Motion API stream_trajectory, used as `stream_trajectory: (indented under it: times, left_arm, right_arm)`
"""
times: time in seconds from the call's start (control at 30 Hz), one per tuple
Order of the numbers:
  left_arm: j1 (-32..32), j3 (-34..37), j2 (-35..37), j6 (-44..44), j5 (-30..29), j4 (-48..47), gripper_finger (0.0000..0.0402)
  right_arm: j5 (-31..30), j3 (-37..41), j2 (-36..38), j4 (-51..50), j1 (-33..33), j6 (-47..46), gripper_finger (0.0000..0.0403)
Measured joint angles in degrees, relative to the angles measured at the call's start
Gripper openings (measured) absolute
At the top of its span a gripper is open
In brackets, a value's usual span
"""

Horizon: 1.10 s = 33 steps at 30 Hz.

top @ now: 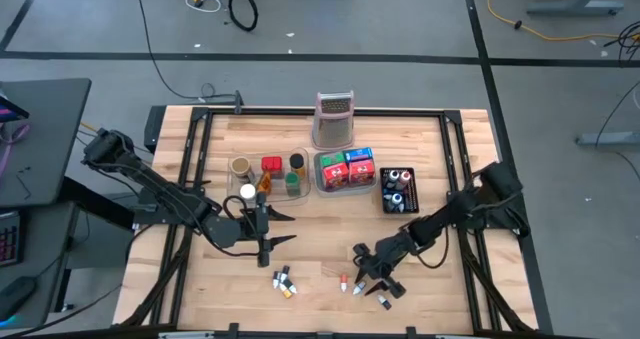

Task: Pick & Place Kitchen Items
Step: Put the small black food coloring bottle into the black basket

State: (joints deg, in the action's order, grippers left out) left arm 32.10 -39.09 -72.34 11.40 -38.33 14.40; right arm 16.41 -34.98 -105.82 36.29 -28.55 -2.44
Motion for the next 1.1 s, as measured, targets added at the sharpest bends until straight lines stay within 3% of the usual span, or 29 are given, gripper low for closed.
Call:
stream_trajectory:
  times: [0.33, 0.77, 1.1]
  left_arm:
    - [0.00, 0.00, 0.02, -0.04, 0.02, 0.10, 0.0210]
    - [0.00, 0.00, 0.00, -6.20, 0.66, 0.10, 0.0210]
    - [0.00, 0.00, 0.00, -13.67, 0.66, 0.10, 0.0210]
  right_arm:
    - [-6.34, -0.11, -5.40, 6.54, -2.59, 1.72, 0.0187]
    - [-6.41, -0.02, -5.56, 7.39, -1.80, 2.69, 0.0084]
    - [-5.73, -0.02, -5.56, 7.11, -1.80, 2.69, 0.0108]
